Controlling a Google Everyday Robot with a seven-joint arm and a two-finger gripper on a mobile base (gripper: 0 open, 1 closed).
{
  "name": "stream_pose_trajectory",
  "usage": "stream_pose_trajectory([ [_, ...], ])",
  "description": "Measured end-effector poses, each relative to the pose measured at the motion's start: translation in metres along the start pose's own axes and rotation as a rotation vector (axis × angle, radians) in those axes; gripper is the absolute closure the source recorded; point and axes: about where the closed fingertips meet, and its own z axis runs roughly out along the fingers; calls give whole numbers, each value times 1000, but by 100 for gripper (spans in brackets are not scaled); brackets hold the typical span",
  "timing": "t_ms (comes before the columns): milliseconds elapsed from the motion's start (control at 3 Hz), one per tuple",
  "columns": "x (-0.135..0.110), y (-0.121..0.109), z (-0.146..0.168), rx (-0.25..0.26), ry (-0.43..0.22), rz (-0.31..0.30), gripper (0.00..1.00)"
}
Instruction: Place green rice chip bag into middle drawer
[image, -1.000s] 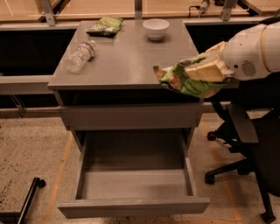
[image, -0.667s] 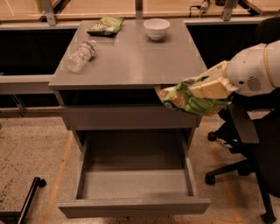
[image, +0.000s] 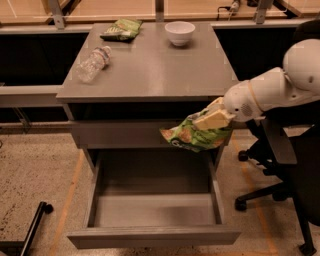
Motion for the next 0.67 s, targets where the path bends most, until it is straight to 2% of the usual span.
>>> stream_pose_trajectory([
  [333, 6, -7, 22, -38, -7, 13, 100],
  [667, -13, 3, 18, -13, 54, -64, 100],
])
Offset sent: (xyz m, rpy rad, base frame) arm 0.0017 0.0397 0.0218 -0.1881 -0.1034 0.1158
